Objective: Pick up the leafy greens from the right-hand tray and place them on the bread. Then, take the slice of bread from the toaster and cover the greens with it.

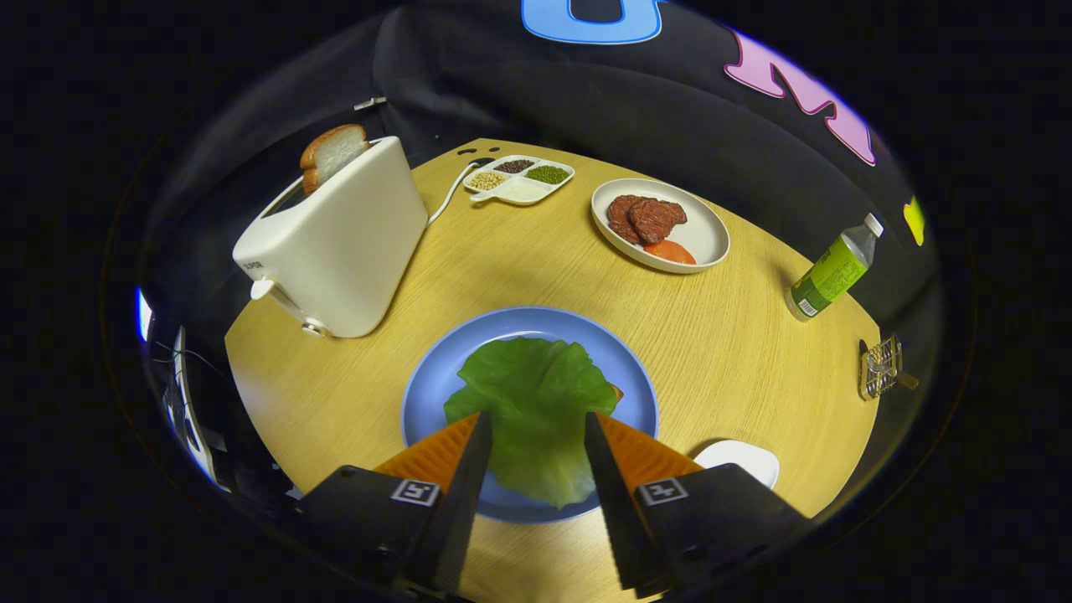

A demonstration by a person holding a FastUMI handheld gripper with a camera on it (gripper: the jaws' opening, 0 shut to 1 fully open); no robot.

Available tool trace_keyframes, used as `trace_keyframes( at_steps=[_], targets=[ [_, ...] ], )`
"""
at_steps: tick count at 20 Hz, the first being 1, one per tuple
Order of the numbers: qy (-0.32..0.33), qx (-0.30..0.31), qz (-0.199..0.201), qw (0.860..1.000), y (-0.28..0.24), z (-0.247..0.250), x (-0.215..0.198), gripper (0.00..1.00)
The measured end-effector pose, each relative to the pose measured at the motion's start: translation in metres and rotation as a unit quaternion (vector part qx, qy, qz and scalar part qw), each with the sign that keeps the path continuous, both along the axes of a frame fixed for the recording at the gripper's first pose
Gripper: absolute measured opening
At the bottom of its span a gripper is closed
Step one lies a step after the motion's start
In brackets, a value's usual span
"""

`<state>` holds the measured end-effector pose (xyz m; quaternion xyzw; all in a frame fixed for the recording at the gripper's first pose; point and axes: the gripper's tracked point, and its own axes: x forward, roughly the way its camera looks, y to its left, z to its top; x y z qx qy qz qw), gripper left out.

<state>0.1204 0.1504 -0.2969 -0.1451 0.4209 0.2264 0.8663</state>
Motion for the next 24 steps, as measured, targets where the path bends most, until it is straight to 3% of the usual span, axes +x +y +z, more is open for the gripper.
trace_keyframes(
  at_steps=[2, 5, 15, 24],
  targets=[
    [-0.008, 0.008, 0.002, 1.000, 0.004, 0.008, -0.002, 0.88],
    [-0.024, 0.022, 0.004, 0.999, 0.011, 0.029, -0.003, 1.00],
    [-0.112, 0.085, 0.019, 0.990, 0.081, 0.136, 0.022, 1.00],
    [-0.143, 0.107, 0.099, 0.979, 0.191, 0.185, 0.027, 1.00]
  ],
)
